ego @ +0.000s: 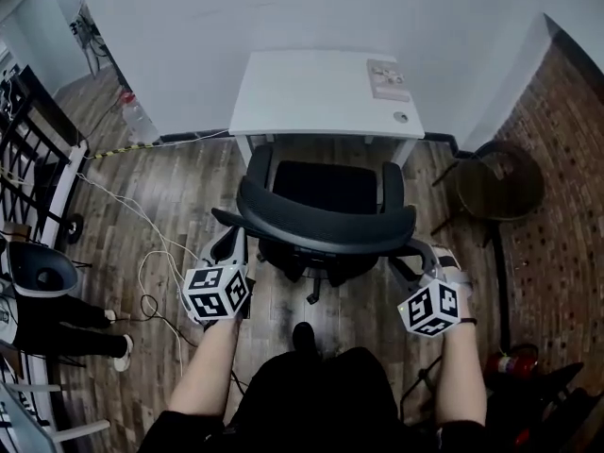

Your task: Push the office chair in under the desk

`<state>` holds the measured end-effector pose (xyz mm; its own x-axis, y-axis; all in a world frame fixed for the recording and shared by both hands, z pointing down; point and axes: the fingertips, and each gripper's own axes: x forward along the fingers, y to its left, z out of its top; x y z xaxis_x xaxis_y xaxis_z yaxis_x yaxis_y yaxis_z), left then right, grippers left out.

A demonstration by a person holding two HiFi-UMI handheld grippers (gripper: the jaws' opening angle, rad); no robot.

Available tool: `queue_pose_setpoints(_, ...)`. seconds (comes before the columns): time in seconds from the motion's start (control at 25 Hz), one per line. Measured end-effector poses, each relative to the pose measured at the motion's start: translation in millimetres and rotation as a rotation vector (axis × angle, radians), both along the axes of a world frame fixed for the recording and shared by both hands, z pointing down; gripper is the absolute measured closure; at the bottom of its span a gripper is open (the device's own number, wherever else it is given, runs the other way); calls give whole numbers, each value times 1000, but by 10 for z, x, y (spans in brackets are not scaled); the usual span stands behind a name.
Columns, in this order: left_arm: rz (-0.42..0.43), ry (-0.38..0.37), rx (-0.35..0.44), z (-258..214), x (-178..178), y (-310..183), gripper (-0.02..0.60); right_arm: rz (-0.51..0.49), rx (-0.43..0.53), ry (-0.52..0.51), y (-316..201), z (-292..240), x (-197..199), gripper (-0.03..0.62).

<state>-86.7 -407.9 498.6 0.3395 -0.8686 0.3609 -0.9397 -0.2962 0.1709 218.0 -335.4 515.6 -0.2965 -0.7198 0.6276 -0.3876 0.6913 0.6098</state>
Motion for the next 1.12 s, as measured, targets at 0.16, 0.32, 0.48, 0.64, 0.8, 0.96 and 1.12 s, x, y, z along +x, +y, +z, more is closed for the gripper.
queue_pose_setpoints(0.16,6,-6,0,-17,-35,29,574,199,37,-80,180,15,381,428)
queue_pose_setpoints(0.32,-20,-10,4,-89,166,-102,573,321,0,-179,58,130,944,407)
queue_pose_setpoints(0.48,-19,-25,-4,-102,349,-98,573,379,-45,-357,-139,46,1100,447)
queue_pose_setpoints(0.64,-23,-37,-14,-74,447,-64,574,381,-69,-424,-167,22,1139,436)
queue_pose_setpoints(0.8,-36,-36,-13,-92,538,-40,572,392,-76,-482,-239,23,1287,441)
queue_pose_setpoints(0.96,-42,-43,-15,-70,772,-4,573,395,-79,-480,-343,60,1522,453)
queue_pose_setpoints(1.12,-62,-33,-9,-76,909,72,574,397,-77,-479,-452,56,1668,454)
